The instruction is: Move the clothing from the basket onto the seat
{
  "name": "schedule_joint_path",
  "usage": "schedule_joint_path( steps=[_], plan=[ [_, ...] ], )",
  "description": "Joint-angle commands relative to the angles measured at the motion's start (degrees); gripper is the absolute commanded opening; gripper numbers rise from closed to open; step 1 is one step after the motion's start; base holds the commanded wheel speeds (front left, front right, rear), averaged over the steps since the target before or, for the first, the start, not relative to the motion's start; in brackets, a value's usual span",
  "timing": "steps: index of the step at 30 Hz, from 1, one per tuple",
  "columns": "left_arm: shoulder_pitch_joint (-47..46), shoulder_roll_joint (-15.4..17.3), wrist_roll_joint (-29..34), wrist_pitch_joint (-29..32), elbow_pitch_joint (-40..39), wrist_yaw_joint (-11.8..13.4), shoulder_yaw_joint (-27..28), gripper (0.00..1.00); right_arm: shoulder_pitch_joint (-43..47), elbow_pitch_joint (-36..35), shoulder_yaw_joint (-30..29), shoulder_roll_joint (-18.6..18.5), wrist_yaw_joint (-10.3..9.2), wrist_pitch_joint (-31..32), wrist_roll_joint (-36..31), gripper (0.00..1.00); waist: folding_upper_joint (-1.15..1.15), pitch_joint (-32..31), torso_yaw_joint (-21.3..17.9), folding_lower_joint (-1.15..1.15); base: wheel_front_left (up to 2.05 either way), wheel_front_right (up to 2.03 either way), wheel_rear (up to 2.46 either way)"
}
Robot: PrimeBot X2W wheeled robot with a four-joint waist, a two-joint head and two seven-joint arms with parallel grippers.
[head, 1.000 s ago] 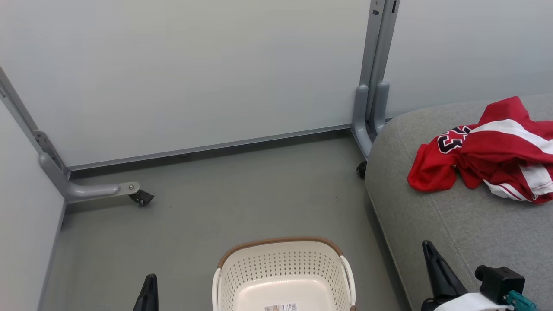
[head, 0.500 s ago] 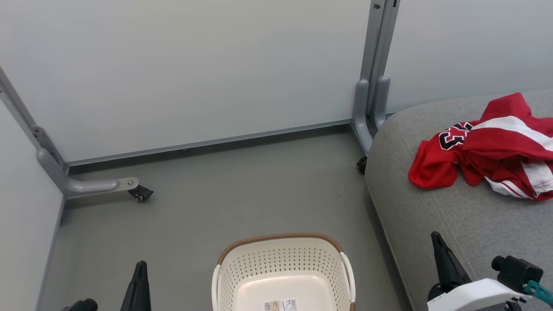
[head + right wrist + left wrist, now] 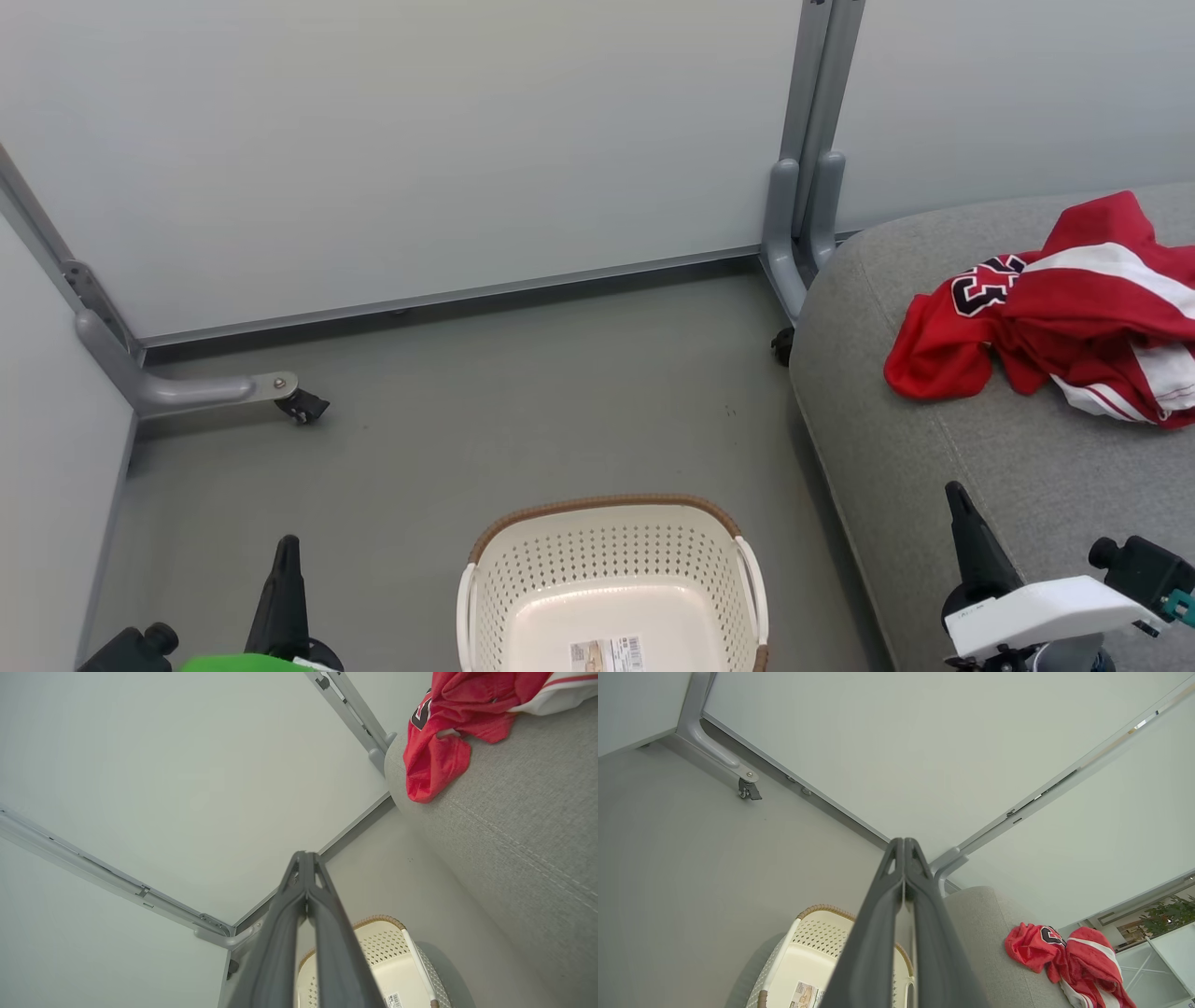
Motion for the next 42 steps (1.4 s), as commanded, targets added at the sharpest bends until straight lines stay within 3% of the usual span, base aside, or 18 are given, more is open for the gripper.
schedule_joint_path(
  steps=[1, 42],
  plan=[
    [-2.1, 0.6, -2.1, 0.4, -0.3, -0.3, 0.4, 0.00, -1.8, -0.4, -0.4, -0.5, -0.01, 0.5, 2.0, 0.00, 0.00, 0.1, 0.0, 0.00, 0.00, 0.00, 0.00],
    [-8.8, 0.6, -26.8, 6.9, 2.3, -0.6, 3.5, 0.00, -6.0, 1.9, -3.5, -0.6, -0.02, 7.1, 27.0, 0.00, 0.00, 2.8, 0.1, 0.00, 0.00, 0.00, 0.00]
  ],
)
